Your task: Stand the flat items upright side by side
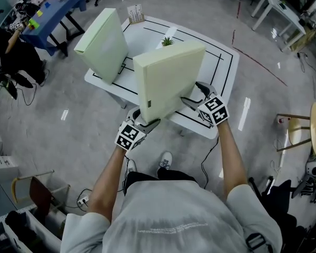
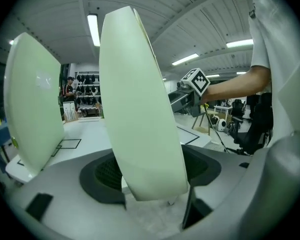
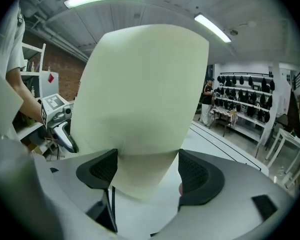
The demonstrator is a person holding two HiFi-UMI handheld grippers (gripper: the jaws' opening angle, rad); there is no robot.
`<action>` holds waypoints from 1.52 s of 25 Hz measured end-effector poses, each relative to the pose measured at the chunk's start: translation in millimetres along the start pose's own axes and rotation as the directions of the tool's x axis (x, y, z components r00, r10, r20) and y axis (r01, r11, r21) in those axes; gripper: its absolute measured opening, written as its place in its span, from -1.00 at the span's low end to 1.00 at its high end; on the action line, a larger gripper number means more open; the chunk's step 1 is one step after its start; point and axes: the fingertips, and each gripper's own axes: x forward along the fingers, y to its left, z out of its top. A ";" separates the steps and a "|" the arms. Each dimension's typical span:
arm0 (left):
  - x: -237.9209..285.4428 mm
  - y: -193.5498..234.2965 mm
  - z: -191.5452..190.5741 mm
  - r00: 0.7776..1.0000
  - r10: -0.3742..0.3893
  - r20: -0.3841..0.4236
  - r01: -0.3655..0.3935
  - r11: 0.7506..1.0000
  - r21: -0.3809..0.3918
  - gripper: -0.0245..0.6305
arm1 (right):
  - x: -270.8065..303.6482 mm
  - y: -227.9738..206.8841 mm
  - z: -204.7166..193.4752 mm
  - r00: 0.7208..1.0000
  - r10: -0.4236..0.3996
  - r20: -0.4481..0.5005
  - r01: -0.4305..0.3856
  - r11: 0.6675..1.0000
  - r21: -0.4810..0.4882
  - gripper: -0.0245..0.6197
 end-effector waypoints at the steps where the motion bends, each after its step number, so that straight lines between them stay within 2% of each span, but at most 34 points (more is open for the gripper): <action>1: 1.9 0.6 0.8 1.000 0.008 -0.004 -0.008 0.999 0.031 0.14 | 1.9 -1.6 -0.3 1.000 -0.001 -0.007 0.001 1.000 -0.008 0.29; 5: 10.1 -3.0 3.4 1.000 0.000 -0.031 0.004 0.994 0.111 0.10 | 14.4 -5.9 -3.7 0.998 0.002 -0.064 -0.005 0.999 -0.049 0.29; 9: 14.4 -4.4 6.1 1.000 -0.012 -0.019 0.014 0.994 0.108 0.08 | 25.3 -3.6 -6.0 0.995 0.022 -0.102 -0.030 0.997 -0.075 0.28; 13: 18.1 4.3 4.4 1.000 -0.008 -0.021 0.009 0.998 0.060 0.08 | 31.8 -9.2 -3.1 0.996 0.017 -0.092 -0.023 0.997 -0.067 0.28; 18: 36.8 13.6 -13.5 0.993 0.069 -0.098 -0.066 0.997 0.030 0.07 | 44.8 -18.8 -0.8 0.993 -0.014 -0.117 0.004 0.996 -0.088 0.26; 22: 49.5 17.3 -28.8 0.985 0.112 -0.134 -0.113 0.994 -0.004 0.06 | 50.6 -23.5 -1.6 0.992 -0.003 -0.127 -0.008 0.996 -0.086 0.25; 32: 88.8 42.0 -13.1 0.973 0.188 -0.137 -0.198 0.978 -0.063 0.05 | 74.8 -70.8 9.4 0.991 -0.020 -0.132 0.006 0.994 -0.105 0.25; 38: 109.9 51.0 -3.2 0.969 0.204 -0.143 -0.220 0.969 -0.114 0.06 | 79.5 -95.7 11.2 0.991 -0.047 -0.123 0.040 0.998 -0.053 0.24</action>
